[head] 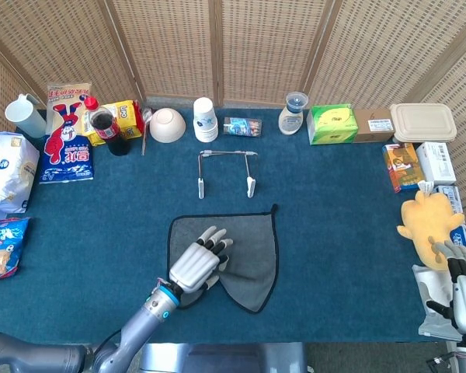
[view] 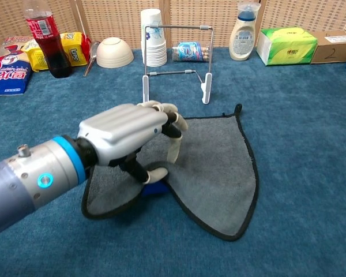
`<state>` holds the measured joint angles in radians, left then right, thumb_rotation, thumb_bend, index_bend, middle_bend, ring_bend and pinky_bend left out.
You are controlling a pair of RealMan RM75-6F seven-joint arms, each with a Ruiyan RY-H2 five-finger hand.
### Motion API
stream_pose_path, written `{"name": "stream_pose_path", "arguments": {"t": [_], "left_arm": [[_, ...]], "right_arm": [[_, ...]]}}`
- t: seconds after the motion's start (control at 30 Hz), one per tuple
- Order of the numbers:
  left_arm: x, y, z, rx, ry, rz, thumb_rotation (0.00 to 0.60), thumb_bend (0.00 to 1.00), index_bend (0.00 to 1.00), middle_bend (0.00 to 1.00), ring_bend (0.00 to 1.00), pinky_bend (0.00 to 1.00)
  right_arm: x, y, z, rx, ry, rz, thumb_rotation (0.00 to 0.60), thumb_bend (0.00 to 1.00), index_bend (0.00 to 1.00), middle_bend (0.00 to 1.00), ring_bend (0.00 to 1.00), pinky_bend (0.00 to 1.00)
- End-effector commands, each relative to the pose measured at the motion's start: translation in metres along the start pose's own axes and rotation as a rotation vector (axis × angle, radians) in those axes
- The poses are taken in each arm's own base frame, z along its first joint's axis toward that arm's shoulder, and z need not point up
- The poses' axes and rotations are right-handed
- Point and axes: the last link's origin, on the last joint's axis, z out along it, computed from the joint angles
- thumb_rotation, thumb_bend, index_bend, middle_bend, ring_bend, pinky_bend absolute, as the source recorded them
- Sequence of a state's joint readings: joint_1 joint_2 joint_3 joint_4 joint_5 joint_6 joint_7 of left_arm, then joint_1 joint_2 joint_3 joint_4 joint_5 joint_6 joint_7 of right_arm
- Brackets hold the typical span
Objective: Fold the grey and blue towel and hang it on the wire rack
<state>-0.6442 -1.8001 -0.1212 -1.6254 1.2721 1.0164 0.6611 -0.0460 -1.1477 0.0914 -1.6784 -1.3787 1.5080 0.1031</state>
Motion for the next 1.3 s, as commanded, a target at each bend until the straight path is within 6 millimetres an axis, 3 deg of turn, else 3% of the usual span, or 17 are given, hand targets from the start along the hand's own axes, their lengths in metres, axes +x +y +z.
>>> {"name": "stream_pose_path", "arguments": {"t": [0.03, 0.6, 1.3], "left_arm": [[0.003, -0.005, 0.01, 0.01, 0.008, 0.014, 0.6, 0.16, 0.51, 0.19, 0.01, 0.0], [0.005, -0.022, 0.053, 0.05, 0.042, 0.09, 0.6, 0.16, 0.49, 0.16, 0.0, 0.0], [-0.005, -0.031, 0.07, 0.083, 0.03, 0.104, 0.6, 0.16, 0.47, 0.15, 0.0, 0.0]], "right_arm": [[0.0, 0.001, 0.0, -0.004, 0.0, 0.001, 0.6, 0.34, 0.12, 0.11, 0.0, 0.0], [0.0, 0.006, 0.001, -0.022, -0.003, -0.002, 0.6, 0.35, 0.12, 0.11, 0.0, 0.0], [0.001, 0.009, 0.001, -0.039, -0.003, -0.009, 0.6, 0.35, 0.12, 0.11, 0.0, 0.0]]}}
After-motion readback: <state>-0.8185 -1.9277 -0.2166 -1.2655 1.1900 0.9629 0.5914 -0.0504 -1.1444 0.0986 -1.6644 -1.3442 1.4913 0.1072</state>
